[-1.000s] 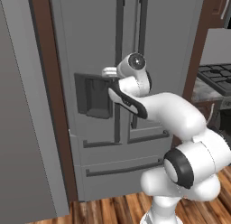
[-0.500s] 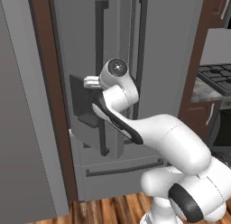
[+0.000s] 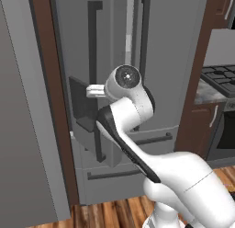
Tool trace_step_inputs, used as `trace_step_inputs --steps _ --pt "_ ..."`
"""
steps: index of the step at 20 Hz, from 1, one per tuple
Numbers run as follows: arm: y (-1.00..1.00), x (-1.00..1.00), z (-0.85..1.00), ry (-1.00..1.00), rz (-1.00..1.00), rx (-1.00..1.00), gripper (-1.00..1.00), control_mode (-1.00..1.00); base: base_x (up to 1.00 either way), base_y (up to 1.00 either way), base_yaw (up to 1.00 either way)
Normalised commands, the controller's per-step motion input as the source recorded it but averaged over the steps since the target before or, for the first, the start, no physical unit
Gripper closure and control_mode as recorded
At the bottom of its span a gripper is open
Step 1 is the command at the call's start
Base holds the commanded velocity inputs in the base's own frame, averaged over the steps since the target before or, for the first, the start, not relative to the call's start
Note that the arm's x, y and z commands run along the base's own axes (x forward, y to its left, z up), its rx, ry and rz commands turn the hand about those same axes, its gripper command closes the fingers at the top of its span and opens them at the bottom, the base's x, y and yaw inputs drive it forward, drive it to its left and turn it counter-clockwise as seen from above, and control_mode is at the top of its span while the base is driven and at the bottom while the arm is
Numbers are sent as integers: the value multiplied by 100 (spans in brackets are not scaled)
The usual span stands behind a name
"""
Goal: Retrieve the apple and peach from the fridge and place them into the bowl on the dining table.
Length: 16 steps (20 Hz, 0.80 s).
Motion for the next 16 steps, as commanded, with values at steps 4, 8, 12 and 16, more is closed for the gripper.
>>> trace_step_inputs --steps 4,8,12,16 --pt "-57 -53 28 -1 0 18 -100 -100 0 0 0" --pt "-68 -24 35 0 -5 40 -100 -100 0 0 0" --pt "-54 -2 7 0 -5 32 -100 -100 0 0 0" --pt "-49 0 0 0 0 22 -100 -100 0 0 0"
